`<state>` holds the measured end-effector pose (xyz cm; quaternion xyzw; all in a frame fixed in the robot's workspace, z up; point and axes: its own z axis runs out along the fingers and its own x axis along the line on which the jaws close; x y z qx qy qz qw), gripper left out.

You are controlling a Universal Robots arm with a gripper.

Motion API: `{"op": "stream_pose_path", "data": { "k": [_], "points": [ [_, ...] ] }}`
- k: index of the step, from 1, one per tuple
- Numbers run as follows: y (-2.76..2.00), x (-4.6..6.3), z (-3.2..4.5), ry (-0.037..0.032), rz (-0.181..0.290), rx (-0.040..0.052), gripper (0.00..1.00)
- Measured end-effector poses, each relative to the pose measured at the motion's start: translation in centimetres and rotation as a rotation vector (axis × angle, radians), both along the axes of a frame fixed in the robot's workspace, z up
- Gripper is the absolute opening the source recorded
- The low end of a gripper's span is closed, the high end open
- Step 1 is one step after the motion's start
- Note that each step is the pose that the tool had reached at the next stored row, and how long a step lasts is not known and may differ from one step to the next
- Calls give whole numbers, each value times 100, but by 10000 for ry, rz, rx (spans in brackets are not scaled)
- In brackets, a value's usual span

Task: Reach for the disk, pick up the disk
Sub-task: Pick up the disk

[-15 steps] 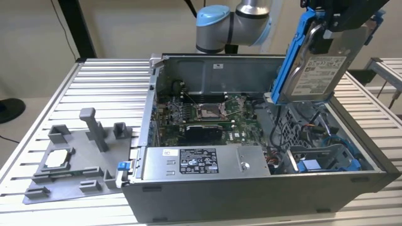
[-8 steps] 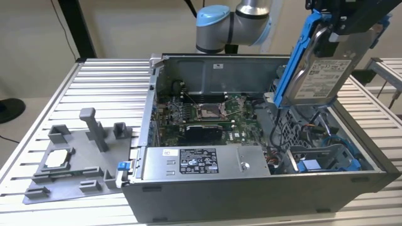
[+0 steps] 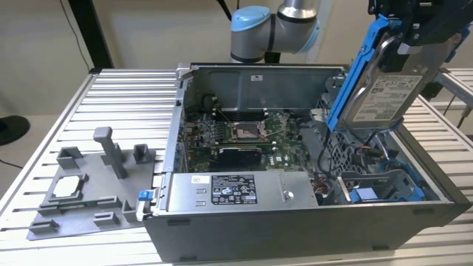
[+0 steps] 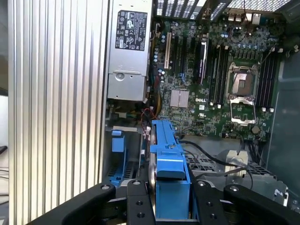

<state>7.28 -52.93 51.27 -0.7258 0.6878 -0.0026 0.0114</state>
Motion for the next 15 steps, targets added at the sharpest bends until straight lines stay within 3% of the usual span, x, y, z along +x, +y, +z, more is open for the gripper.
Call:
{"op": "stream_pose_path", "data": {
  "k": [7,15],
  "points": [
    [-92,73,0,67,0,1,0],
    [-119,278,0,140,-1,1,0]
  ]
}}
